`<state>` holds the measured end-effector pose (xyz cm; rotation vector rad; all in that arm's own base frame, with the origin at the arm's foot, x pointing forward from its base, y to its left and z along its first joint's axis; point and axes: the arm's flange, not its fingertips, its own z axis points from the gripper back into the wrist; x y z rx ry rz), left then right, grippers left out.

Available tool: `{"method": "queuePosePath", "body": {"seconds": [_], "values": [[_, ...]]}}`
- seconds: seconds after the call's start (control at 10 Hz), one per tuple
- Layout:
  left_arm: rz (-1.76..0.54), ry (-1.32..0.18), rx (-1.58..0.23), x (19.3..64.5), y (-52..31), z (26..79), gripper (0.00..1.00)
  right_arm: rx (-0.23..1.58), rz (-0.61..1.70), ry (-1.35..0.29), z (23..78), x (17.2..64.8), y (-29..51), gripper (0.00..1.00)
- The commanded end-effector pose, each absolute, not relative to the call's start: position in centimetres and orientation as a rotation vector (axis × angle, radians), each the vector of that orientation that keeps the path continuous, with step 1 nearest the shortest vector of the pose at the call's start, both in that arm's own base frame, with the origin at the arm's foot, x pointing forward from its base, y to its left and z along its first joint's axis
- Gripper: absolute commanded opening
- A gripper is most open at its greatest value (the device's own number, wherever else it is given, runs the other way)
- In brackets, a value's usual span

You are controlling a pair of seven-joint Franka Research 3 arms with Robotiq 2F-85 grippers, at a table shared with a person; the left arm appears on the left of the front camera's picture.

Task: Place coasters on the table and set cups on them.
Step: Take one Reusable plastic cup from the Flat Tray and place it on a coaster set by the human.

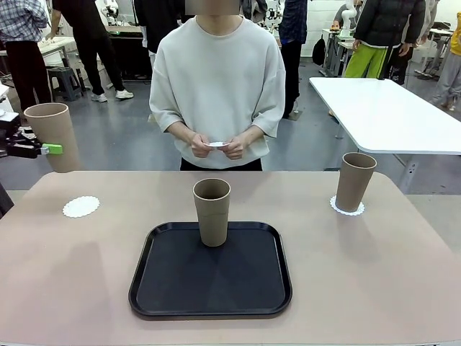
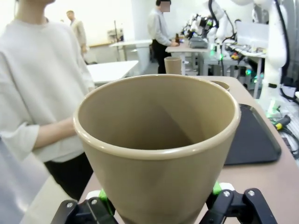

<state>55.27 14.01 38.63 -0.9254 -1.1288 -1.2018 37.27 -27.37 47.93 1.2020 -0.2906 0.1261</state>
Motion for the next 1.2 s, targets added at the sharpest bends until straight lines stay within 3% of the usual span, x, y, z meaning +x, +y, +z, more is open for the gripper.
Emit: {"method": "queuePosePath", "body": {"seconds": [0.0,0.7,1.1], "values": [[-1.21,-1.133,-0.921,55.4,14.6,39.0,0.85,1.206,0.119,-0.282,48.1,37.3,-27.3,1.0],[-1.189,-1.127,-0.913,55.3,14.6,38.3,0.85,1.206,0.119,-0.282,48.1,37.3,-27.3,1.0],[-1.272,-1.126,-1.04,56.1,15.2,34.4,0.85,1.206,0.119,-0.282,48.1,37.3,-27.3,1.0]]}}
